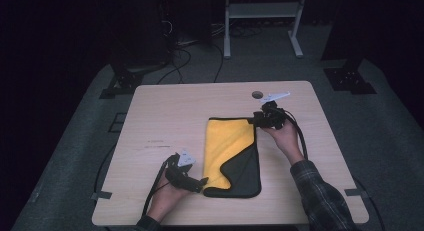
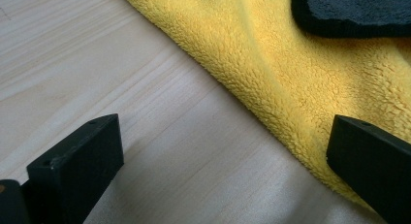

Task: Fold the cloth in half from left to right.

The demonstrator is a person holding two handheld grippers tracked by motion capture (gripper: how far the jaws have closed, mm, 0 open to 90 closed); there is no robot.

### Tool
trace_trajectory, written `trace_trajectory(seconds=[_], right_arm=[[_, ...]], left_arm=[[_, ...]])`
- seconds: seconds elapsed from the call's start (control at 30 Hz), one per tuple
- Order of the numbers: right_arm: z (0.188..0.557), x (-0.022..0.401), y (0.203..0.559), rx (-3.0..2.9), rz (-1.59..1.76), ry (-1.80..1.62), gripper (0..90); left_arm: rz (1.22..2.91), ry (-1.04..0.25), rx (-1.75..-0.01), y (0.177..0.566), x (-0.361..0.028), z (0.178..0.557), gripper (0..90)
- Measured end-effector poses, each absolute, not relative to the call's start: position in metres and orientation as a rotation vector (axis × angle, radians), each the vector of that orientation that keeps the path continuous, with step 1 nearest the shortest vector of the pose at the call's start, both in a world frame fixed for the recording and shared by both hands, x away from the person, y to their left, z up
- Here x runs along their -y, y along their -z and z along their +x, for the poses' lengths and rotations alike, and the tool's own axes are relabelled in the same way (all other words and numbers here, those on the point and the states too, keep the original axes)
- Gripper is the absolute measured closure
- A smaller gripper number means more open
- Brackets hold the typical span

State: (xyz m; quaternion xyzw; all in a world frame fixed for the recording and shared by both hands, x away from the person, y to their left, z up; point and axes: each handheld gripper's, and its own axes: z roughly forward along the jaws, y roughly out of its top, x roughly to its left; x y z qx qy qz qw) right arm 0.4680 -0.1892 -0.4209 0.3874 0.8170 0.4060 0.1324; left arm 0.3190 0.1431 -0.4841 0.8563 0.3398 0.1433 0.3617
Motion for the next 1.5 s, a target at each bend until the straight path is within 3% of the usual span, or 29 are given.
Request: trace_trajectory(seconds=[0.8, 1.5], right_arm=[[0.356, 0.135, 0.436, -2.588, 0.818, -1.199, 37.0], [0.343, 0.088, 0.46, -2.682, 0.666, -1.101, 33.7]], left_arm=[[2.201, -0.365, -0.876, 0.484, -0.143, 0.319, 0.0], [2.2, -0.363, -0.872, 0.484, -0.143, 0.32, 0.0]])
